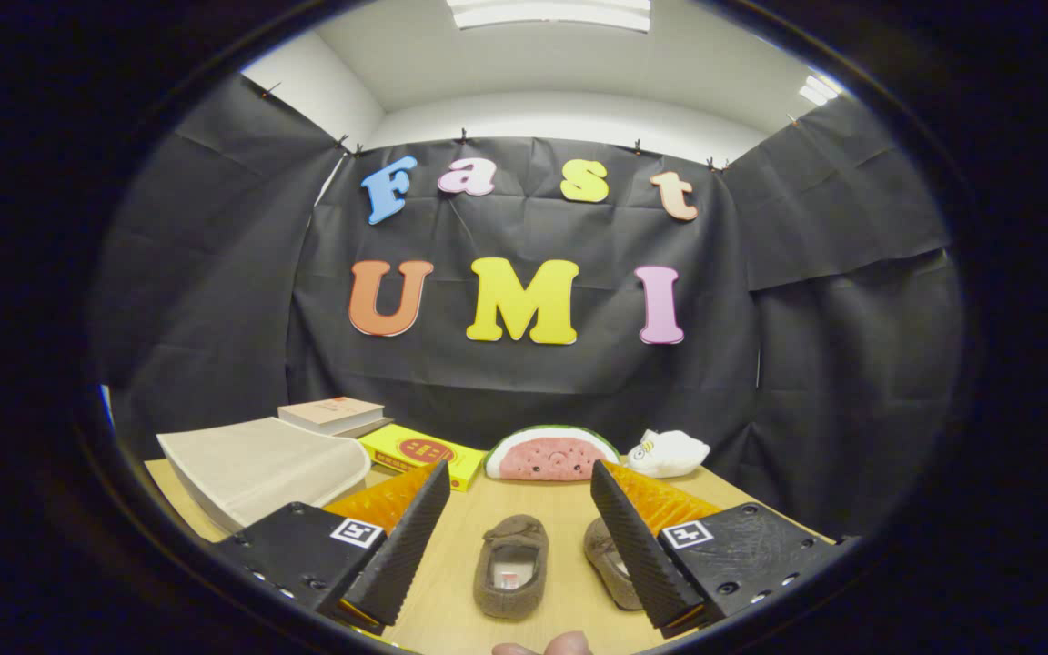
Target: Open the storage box then place both shoes into the box .Put the left shoe in first, then the right shoe, with the right side of both shoes facing outward in a uniform manner.
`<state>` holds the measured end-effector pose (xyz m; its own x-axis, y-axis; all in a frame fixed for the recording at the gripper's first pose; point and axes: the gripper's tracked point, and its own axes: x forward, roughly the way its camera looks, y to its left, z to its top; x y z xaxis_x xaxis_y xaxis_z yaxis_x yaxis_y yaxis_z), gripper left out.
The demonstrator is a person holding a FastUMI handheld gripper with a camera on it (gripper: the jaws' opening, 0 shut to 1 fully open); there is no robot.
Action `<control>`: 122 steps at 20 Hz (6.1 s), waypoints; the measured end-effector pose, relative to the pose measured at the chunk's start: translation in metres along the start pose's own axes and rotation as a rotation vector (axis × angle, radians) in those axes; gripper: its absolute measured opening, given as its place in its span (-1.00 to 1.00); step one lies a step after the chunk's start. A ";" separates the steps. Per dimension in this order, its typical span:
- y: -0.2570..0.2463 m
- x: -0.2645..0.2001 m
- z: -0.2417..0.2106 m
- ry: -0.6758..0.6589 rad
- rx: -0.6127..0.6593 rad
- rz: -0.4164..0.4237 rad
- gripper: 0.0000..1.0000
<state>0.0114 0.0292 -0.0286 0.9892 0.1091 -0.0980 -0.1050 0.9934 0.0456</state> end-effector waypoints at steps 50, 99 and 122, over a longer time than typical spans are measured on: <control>0.220 0.042 -0.020 0.384 0.761 0.597 -0.99; 0.145 0.019 0.100 -0.001 -0.015 0.349 0.90; -0.036 0.109 -0.187 0.698 0.040 0.108 0.89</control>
<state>0.1034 0.0120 -0.2267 0.6755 0.2166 -0.7048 -0.1815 0.9753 0.1259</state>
